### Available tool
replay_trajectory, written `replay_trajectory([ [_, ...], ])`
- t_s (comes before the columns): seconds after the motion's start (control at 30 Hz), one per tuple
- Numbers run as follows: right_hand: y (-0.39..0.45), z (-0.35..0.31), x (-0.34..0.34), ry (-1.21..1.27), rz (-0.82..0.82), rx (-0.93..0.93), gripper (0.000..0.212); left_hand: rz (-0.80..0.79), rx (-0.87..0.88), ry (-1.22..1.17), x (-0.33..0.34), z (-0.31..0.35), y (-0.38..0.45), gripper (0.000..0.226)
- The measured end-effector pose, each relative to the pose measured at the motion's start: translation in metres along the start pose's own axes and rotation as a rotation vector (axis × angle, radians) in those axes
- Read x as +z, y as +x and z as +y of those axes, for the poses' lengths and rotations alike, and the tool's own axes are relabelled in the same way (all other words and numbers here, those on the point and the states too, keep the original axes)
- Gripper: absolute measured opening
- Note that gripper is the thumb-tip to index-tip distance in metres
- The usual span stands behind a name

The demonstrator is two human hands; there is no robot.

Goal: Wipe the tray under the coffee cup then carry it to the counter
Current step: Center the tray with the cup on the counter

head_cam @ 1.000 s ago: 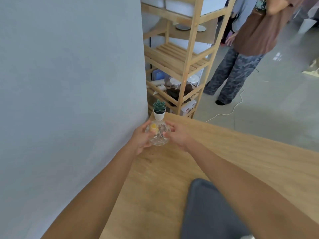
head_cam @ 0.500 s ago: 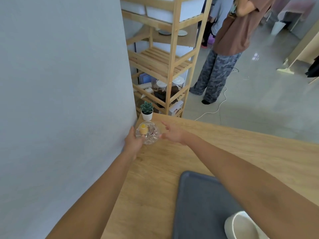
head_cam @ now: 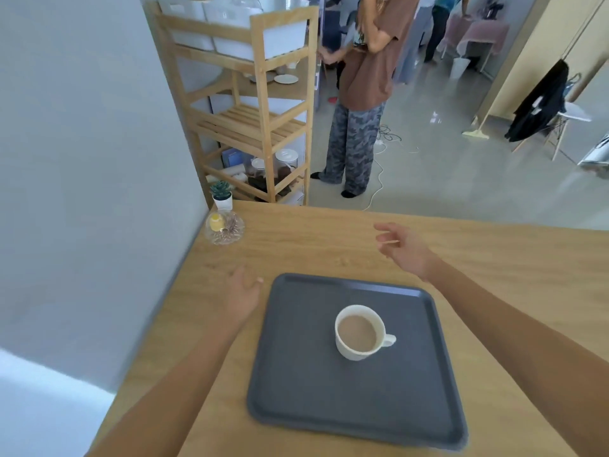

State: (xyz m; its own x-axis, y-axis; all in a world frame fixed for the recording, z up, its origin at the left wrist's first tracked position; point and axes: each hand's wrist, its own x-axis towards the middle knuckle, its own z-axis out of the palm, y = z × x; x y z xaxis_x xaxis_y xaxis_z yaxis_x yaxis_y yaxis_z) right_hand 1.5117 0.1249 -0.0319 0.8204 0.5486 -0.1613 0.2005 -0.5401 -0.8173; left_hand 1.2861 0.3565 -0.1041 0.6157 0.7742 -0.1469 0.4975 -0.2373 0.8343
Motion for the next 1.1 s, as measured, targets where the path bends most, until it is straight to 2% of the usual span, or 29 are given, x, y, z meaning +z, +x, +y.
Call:
replay_trajectory([
  [0.17, -0.081, 0.089, -0.019, -0.133, 0.120, 0.074, 0.036, -0.038, 0.048, 0.195, 0.028, -0.016, -0.061, 0.046],
  [0.3, -0.142, 0.145, -0.010, -0.242, 0.159, 0.148, 0.038, 0.053, 0.000, 0.221, 0.033, -0.040, -0.108, 0.039],
  [0.43, -0.207, 0.179, 0.012, -0.227, 0.255, 0.171, 0.035, 0.149, -0.060, 0.215, 0.029, -0.074, -0.155, 0.046],
  [0.57, -0.270, 0.210, 0.038, -0.294, 0.422, 0.101, 0.036, 0.229, -0.007, 0.352, 0.037, -0.112, -0.207, 0.051],
  [0.7, -0.306, 0.232, 0.064, -0.417, 0.565, 0.005, 0.061, 0.124, 0.088, 0.589, 0.047, -0.134, -0.241, 0.079],
  [0.77, -0.314, 0.232, 0.070, -0.531, 0.527, -0.016, 0.064, 0.094, 0.114, 0.658, 0.047, -0.137, -0.247, 0.081],
  [0.87, -0.318, 0.226, 0.077, -0.645, 0.426, 0.045, 0.070, 0.063, 0.138, 0.728, 0.048, -0.136, -0.248, 0.079],
  [1.1, -0.310, 0.206, 0.088, -0.712, 0.380, 0.185, 0.074, -0.020, 0.227, 0.828, 0.048, -0.135, -0.248, 0.080],
])
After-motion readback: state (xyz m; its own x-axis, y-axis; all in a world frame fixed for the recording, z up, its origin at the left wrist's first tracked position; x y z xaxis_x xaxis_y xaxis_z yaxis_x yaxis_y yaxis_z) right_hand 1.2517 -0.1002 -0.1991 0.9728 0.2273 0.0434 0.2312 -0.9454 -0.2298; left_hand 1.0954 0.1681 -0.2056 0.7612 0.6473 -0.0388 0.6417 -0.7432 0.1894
